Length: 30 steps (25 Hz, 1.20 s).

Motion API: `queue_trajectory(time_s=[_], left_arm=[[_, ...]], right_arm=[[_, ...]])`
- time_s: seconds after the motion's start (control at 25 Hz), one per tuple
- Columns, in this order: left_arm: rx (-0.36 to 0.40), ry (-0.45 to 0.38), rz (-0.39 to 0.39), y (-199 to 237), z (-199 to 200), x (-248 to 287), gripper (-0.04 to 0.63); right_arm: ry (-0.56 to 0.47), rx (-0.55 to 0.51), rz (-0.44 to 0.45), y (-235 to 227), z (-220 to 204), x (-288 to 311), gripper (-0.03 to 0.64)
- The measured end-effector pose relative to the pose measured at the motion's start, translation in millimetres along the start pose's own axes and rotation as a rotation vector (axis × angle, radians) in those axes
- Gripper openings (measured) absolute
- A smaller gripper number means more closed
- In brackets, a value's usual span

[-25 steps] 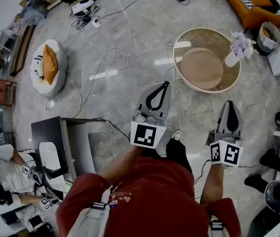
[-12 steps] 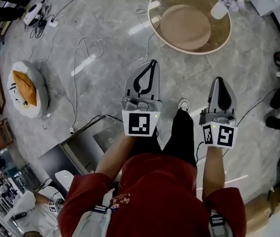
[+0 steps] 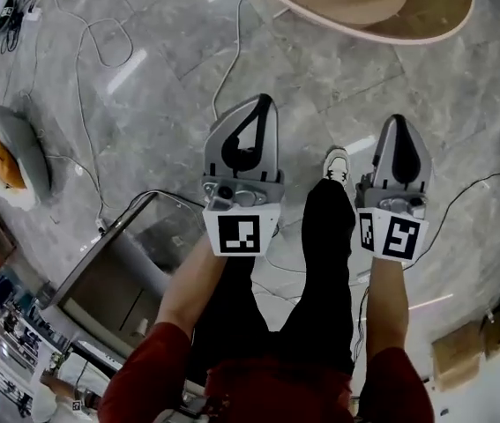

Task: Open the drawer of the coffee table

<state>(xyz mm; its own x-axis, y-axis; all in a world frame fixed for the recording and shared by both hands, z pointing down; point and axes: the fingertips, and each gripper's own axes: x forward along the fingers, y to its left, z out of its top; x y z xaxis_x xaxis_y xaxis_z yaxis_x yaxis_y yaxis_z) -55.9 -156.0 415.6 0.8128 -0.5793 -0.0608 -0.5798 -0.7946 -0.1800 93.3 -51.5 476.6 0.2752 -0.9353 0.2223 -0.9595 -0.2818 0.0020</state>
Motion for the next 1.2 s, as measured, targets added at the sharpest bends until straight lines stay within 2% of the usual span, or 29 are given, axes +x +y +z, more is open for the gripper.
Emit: queue_trajectory(time_s=[0.16, 0.32, 0.6, 0.92, 1.2], left_arm=[[-0.004, -0.032, 0.025, -27, -106, 4, 0.014], [-0.003, -0.052, 0.047, -45, -194, 12, 0.014], [0.016, -0.071, 0.062, -68, -320, 31, 0.014], [0.033, -0.064, 0.048, -87, -403, 43, 0.014], [0.016, -0.031, 0.055, -100, -439, 46, 0.014]], right_arm=[[0.022, -0.065, 0.045, -5, -108, 30, 0.023], [-0.012, -0.077, 0.056, -18, -189, 62, 0.023], [-0.096, -0.083, 0.053, -39, -294, 124, 0.023], [-0.157, -0.074, 0.014, -57, -369, 164, 0.023], [-0.107, -0.075, 0.041, -58, -412, 162, 0.023]])
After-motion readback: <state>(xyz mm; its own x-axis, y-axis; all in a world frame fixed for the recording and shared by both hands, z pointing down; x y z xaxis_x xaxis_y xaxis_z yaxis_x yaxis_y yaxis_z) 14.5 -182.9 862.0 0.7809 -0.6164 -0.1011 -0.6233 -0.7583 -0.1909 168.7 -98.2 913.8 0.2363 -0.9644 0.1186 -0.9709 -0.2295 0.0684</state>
